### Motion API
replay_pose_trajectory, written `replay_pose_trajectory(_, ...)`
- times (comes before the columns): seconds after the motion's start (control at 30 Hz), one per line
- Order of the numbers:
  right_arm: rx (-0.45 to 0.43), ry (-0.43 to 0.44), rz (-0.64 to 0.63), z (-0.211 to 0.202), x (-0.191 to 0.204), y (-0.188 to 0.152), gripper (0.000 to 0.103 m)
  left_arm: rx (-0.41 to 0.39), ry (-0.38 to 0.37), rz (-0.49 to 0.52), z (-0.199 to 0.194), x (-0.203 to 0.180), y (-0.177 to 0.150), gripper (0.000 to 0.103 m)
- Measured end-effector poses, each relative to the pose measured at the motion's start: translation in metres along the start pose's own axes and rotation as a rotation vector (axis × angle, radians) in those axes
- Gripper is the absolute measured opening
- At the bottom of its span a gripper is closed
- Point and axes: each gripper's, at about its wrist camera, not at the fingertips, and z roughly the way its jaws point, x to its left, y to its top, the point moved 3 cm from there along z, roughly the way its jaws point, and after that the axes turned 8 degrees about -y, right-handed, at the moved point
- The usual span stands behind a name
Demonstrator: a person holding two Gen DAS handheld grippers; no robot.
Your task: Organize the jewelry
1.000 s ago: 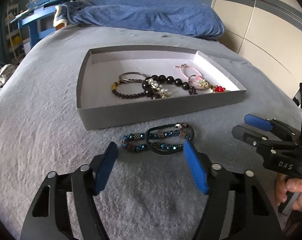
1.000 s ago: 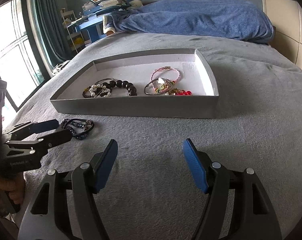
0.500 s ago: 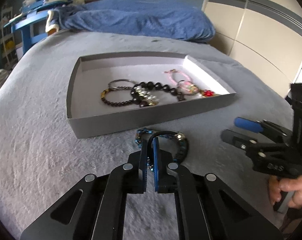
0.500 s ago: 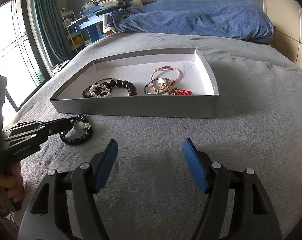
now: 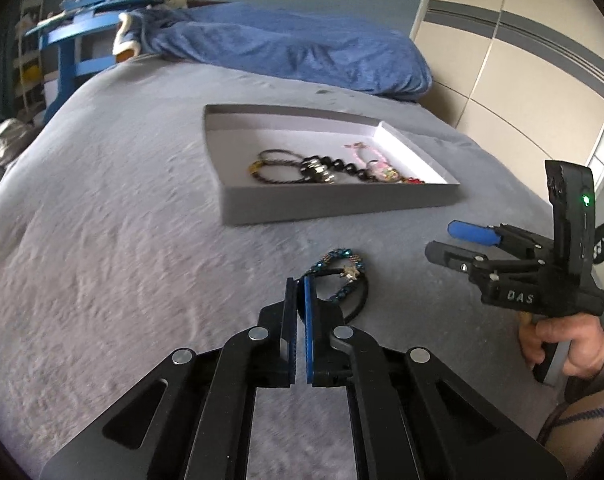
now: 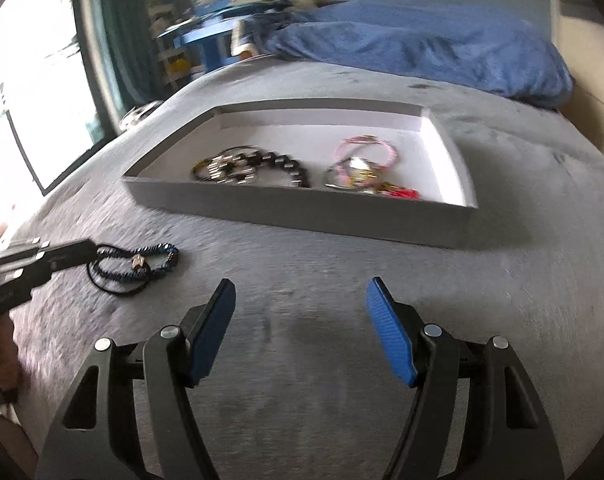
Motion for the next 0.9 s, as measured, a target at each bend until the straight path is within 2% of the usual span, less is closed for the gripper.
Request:
replay_pose_trajectory(0.07, 0.01, 0.032, -0.041, 0.002, 0.012, 0.003, 0.068, 0.002, -0.007, -0.018, -0.003, 0.006, -0.002, 0.004)
replay_pose_trajectory(0.2, 0.026, 0.091, -0.051, 0.008, 0.027, 0.013, 0.068, 0.076, -0.017, -0.041, 0.007, 0.013, -0.014, 0.004)
replay_pose_trajectory(0.33, 0.045, 0.121, -0.07, 0.017, 0.045, 0.02, 0.063, 0.069, -0.02, -0.042, 0.005, 0.013, -0.015, 0.006)
replay_pose_trajectory(0.4, 0.06, 0.132, -0.091, 0.023, 0.053, 0.022, 0.055, 0.064, -0.007, -0.047, 0.004, 0.014, -0.015, 0.017)
replay_pose_trajectory(0.43, 0.067, 0.138, -0.099, 0.025, 0.056, 0.024, 0.053, 0.059, -0.003, -0.05, 0.002, 0.014, -0.015, 0.029)
replay_pose_trajectory(0.47, 0.071, 0.144, -0.104, 0.027, 0.059, 0.025, 0.05, 0.052, -0.004, -0.052, 0.001, 0.015, -0.015, 0.031)
replay_pose_trajectory(0.5, 0.075, 0.15, -0.108, 0.029, 0.061, 0.026, 0.047, 0.047, -0.001, -0.051, -0.001, 0.014, -0.015, 0.032)
replay_pose_trajectory(0.73, 0.091, 0.194, -0.122, 0.036, 0.071, 0.031, 0.044, 0.052, 0.023, -0.024, 0.001, 0.009, -0.015, 0.032)
replay_pose_trajectory(0.9, 0.109, 0.207, -0.137, 0.041, 0.078, 0.031, 0.03, 0.058, 0.013, -0.018, 0.002, 0.007, -0.016, 0.032)
